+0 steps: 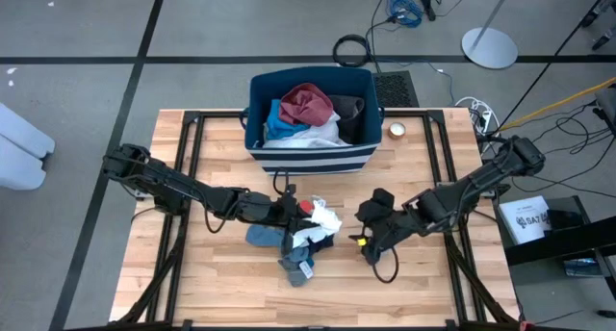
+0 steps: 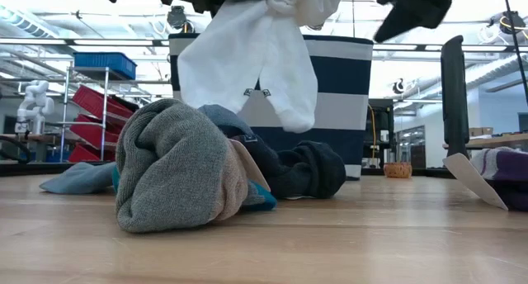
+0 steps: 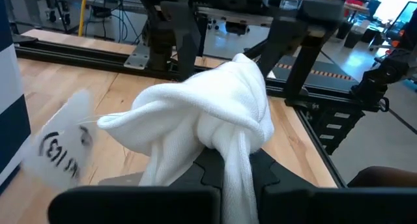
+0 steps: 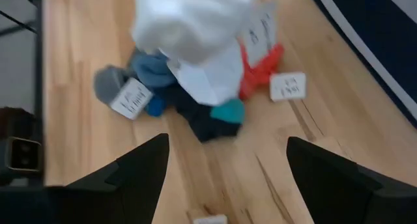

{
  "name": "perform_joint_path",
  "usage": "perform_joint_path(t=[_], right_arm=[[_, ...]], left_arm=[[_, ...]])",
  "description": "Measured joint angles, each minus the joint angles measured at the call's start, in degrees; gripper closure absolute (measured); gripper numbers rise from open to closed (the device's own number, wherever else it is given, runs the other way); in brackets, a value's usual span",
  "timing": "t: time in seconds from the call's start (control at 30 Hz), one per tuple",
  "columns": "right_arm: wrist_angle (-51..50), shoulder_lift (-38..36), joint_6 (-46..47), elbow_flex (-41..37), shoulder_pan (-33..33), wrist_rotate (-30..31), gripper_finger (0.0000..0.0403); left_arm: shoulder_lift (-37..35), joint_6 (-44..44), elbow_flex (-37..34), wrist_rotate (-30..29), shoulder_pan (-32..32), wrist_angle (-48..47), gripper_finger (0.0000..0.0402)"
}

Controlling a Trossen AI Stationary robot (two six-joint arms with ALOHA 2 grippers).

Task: Sort clothes
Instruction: Put the white pair of socks into the blue laundry organizer

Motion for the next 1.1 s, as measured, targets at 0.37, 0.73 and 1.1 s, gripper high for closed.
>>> perform_joint_path(t=[0.37, 0.73, 1.1], right_arm=[[7.15, 0.0, 2.61, -8.92, 3.54, 1.36, 0.0105], [8.36, 0.02, 4.71, -13.07, 2.34, -1.29, 0.0105], [10.13, 0.02, 4.23, -13.05, 2.07, -4.07, 0.0105]], left_arm=[[-3.49, 0.43, 0.93, 2.93, 0.05, 5.61, 0.0379], [-11.42, 4.75, 6.48, -2.98, 4.65, 4.84, 0.0379], [-10.54, 4.5, 24.0, 2.01, 18.87, -16.03, 0.0379]])
